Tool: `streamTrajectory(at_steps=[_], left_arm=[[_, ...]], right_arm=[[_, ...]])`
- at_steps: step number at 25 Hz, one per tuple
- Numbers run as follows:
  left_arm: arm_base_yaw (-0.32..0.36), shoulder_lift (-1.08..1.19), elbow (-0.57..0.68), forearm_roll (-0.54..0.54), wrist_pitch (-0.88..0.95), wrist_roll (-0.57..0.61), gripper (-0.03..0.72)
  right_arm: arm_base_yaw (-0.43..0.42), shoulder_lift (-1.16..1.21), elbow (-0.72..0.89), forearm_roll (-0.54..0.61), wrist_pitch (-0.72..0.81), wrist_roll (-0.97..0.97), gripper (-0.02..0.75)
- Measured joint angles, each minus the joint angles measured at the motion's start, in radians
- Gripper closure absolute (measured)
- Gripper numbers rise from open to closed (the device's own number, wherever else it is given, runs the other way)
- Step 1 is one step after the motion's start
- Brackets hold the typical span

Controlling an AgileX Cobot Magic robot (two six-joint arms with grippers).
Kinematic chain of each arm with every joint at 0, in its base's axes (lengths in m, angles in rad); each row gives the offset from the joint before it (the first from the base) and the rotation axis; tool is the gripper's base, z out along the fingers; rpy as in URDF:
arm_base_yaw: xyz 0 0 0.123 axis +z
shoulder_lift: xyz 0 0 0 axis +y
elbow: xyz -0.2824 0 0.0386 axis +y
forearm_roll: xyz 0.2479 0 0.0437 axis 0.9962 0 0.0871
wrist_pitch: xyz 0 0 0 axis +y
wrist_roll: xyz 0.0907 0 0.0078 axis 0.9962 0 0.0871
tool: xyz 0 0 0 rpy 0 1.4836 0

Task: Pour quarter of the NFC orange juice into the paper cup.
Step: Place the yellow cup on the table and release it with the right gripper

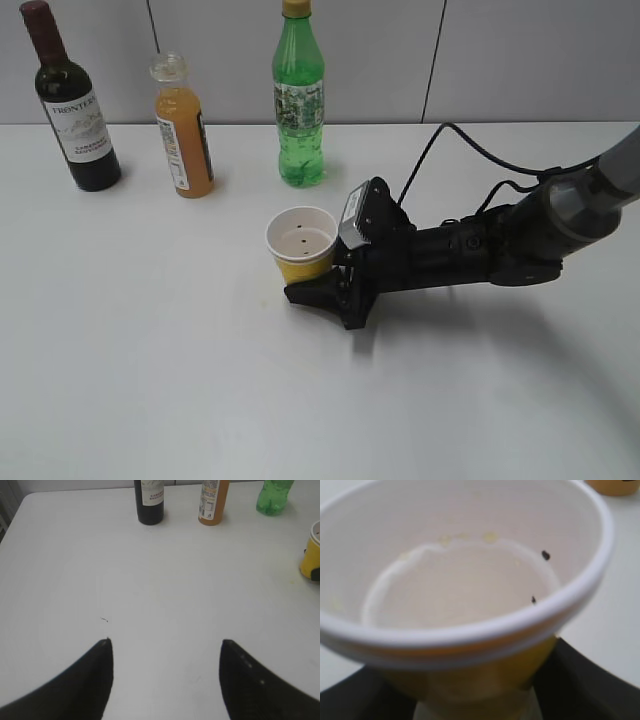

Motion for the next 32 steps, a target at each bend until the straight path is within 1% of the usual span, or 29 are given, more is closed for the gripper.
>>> streamTrajectory(at_steps=[2, 5, 7, 12, 15, 20, 26, 29, 32], left_arm=[[0.000, 0.000, 0.000, 0.000, 0.000, 0.000, 0.202], [0.000, 0.000, 0.000, 0.000, 0.000, 0.000, 0.202], [0.000, 0.000, 0.000, 0.000, 0.000, 0.000, 0.202], [0.000, 0.000, 0.000, 0.000, 0.000, 0.000, 0.202], [0.000, 0.000, 0.000, 0.000, 0.000, 0.000, 0.202], [0.000, 0.000, 0.000, 0.000, 0.000, 0.000, 0.202], [0.000, 0.000, 0.000, 0.000, 0.000, 0.000, 0.202], [0.000, 0.000, 0.000, 0.000, 0.000, 0.000, 0.202], [0.000, 0.000, 0.000, 0.000, 0.000, 0.000, 0.202]], right_arm=[[0.000, 0.000, 0.000, -0.001, 0.002, 0.006, 0.226], [0.000, 0.000, 0.000, -0.027, 0.013, 0.008, 0.152], [0.000, 0.000, 0.000, -0.048, 0.022, 0.008, 0.127], [-0.002, -0.009, -0.001, -0.056, 0.053, 0.013, 0.116], [-0.015, -0.031, -0.001, -0.081, 0.096, 0.060, 0.116], [-0.040, -0.068, -0.001, -0.210, 0.135, 0.141, 0.116], [-0.043, -0.111, 0.000, -0.346, 0.195, 0.249, 0.116], [-0.043, -0.138, 0.000, -0.404, 0.249, 0.309, 0.116], [-0.043, -0.173, 0.001, -0.488, 0.316, 0.382, 0.116]])
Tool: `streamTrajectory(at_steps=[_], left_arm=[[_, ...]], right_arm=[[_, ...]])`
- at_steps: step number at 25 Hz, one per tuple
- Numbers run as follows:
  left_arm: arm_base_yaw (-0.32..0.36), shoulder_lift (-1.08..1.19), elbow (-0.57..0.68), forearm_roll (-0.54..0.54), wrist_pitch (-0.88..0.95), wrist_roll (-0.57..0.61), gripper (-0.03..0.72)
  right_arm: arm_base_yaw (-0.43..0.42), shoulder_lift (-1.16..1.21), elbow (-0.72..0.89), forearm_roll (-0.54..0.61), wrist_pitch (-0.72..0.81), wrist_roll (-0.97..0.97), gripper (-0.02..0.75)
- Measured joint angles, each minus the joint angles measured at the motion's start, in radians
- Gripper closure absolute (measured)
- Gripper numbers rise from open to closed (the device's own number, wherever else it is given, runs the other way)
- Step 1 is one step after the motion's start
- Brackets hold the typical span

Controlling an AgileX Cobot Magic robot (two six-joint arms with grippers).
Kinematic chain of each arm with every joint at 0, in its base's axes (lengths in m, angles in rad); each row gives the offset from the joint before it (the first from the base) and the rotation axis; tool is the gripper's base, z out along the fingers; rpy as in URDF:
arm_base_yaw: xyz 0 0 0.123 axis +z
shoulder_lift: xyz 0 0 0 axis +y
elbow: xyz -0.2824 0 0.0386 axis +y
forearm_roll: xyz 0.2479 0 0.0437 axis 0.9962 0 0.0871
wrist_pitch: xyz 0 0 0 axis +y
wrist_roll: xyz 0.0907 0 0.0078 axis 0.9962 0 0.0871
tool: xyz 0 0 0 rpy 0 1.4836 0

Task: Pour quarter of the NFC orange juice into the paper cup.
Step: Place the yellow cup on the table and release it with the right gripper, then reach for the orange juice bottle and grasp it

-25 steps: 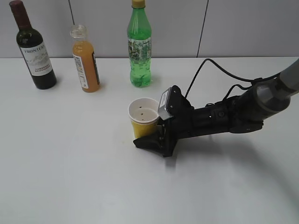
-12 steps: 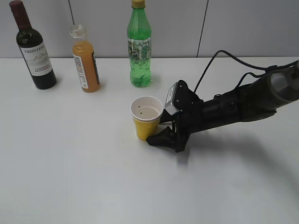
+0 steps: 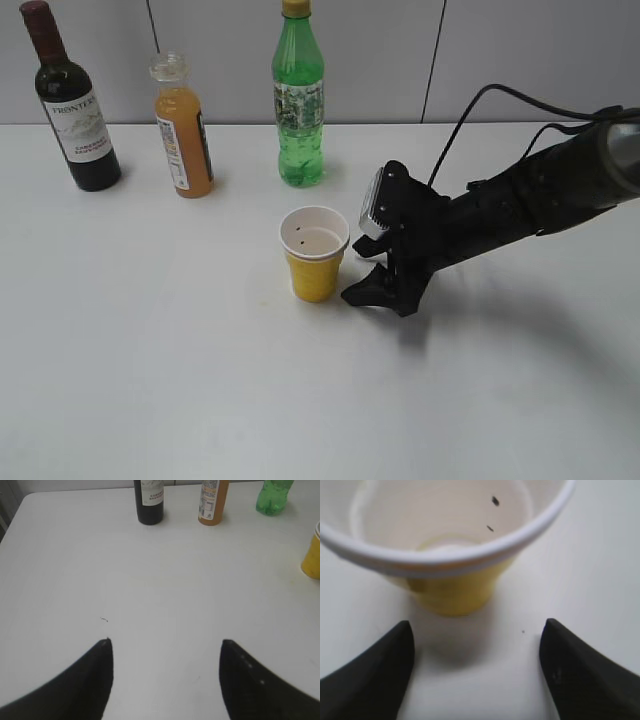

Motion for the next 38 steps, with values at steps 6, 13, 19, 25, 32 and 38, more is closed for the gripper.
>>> streamTrajectory(at_steps=[6, 13, 19, 25, 32, 38], left_arm=[[0.000, 0.000, 0.000, 0.000, 0.000, 0.000, 0.202], [0.000, 0.000, 0.000, 0.000, 0.000, 0.000, 0.202], [0.000, 0.000, 0.000, 0.000, 0.000, 0.000, 0.202], [0.000, 0.000, 0.000, 0.000, 0.000, 0.000, 0.202], [0.000, 0.000, 0.000, 0.000, 0.000, 0.000, 0.202], [0.000, 0.000, 0.000, 0.000, 0.000, 0.000, 0.202]], right_arm=[[0.000, -0.080, 0.002, -0.127, 0.100, 0.100, 0.139], [0.000, -0.192, 0.002, -0.130, 0.361, 0.215, 0.145], [0.000, -0.256, 0.002, -0.018, 0.800, 0.338, 0.145], [-0.014, -0.311, -0.026, 0.300, 1.041, 0.272, 0.146], [-0.125, -0.316, -0.244, 1.134, 1.252, -0.450, 0.146], [-0.233, -0.316, -0.472, 1.581, 1.610, -0.845, 0.146]])
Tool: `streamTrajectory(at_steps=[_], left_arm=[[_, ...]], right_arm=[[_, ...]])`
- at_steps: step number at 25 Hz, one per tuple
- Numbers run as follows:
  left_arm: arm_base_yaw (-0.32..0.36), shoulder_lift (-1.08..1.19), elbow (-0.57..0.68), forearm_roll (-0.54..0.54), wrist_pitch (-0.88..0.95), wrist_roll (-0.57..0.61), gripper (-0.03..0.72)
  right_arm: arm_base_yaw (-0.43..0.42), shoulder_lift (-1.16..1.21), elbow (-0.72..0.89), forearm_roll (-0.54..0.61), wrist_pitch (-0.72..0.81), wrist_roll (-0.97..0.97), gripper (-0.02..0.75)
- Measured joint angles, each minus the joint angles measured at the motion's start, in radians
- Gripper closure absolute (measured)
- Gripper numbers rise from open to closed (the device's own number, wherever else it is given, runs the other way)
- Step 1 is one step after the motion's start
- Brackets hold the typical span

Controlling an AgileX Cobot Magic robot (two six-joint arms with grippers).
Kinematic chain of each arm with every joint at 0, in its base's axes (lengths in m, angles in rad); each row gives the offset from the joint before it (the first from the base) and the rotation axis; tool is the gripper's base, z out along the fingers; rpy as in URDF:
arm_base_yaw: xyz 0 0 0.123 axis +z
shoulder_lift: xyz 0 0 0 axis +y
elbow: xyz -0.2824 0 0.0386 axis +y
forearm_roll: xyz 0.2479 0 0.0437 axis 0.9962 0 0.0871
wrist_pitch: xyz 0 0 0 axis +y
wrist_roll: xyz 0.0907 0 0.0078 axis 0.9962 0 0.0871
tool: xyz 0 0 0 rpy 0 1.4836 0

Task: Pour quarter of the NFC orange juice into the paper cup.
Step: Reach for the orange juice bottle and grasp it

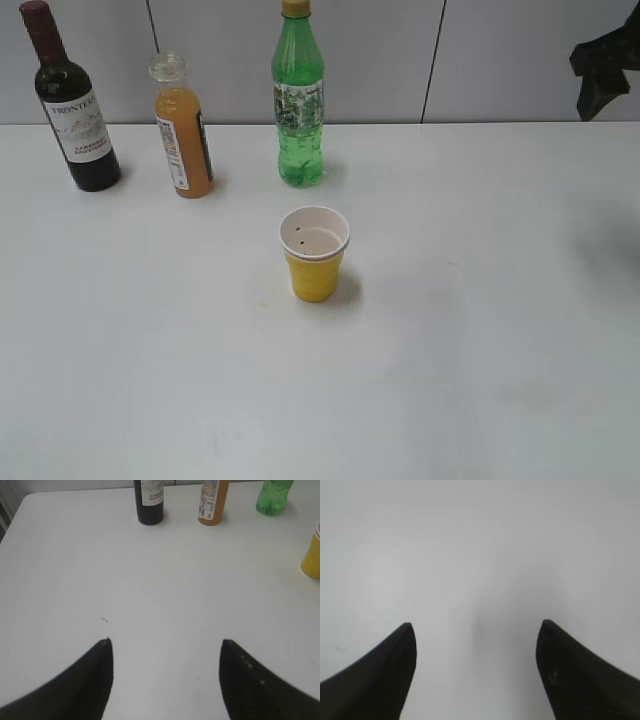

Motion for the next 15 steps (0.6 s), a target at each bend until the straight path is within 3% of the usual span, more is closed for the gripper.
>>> streamTrajectory(at_steps=[3, 7, 15], left_arm=[[0.000, 0.000, 0.000, 0.000, 0.000, 0.000, 0.202], [0.000, 0.000, 0.000, 0.000, 0.000, 0.000, 0.202], [0.000, 0.000, 0.000, 0.000, 0.000, 0.000, 0.202]], right_arm=[[-0.007, -0.005, -0.074, 0.033, 0.184, -0.071, 0.146], [-0.007, -0.029, -0.076, 0.060, 0.256, -0.100, 0.146], [-0.007, -0.300, 0.219, 0.089, 0.266, -0.120, 0.146]])
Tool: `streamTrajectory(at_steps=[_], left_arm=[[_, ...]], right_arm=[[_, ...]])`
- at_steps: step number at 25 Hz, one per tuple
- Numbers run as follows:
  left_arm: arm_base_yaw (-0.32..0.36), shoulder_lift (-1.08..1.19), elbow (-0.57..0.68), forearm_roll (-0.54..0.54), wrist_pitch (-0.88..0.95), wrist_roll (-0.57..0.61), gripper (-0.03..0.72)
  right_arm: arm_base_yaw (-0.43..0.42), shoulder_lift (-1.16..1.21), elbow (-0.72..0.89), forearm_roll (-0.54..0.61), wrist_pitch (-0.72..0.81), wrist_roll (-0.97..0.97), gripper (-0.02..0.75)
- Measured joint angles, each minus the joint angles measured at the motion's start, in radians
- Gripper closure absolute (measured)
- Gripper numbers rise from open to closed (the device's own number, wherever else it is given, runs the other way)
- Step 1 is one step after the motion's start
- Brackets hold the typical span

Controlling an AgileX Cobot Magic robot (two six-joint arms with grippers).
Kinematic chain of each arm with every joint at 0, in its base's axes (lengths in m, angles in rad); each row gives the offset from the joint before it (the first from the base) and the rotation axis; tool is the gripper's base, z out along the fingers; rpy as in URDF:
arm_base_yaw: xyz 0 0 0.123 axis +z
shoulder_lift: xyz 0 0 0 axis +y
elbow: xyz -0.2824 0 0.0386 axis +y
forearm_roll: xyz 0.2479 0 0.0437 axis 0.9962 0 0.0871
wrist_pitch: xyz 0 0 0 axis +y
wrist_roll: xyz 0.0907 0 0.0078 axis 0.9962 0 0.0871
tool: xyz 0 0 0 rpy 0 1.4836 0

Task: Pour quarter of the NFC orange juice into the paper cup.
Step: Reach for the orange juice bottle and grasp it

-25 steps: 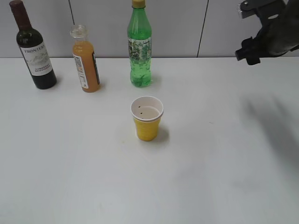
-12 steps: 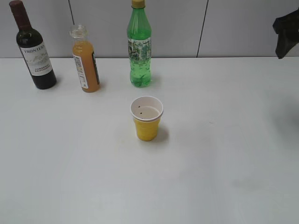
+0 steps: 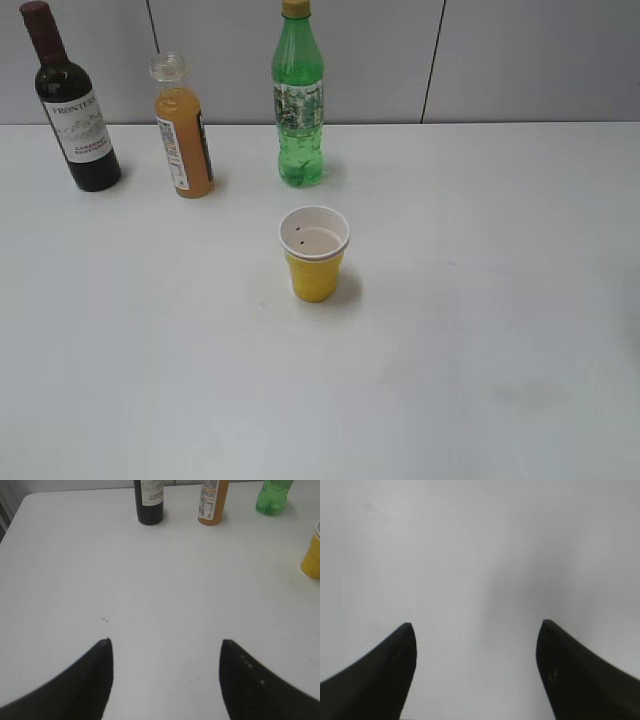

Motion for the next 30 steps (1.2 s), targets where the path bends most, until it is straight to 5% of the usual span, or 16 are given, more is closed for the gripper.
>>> streamTrajectory(at_steps=[19, 30], left_arm=[[0.000, 0.000, 0.000, 0.000, 0.000, 0.000, 0.202], [0.000, 0.000, 0.000, 0.000, -0.001, 0.000, 0.202]], right_arm=[[0.000, -0.922, 0.770, 0.001, -0.127, -0.002, 0.146], [0.000, -1.300, 0.827, 0.009, -0.166, -0.004, 0.146]])
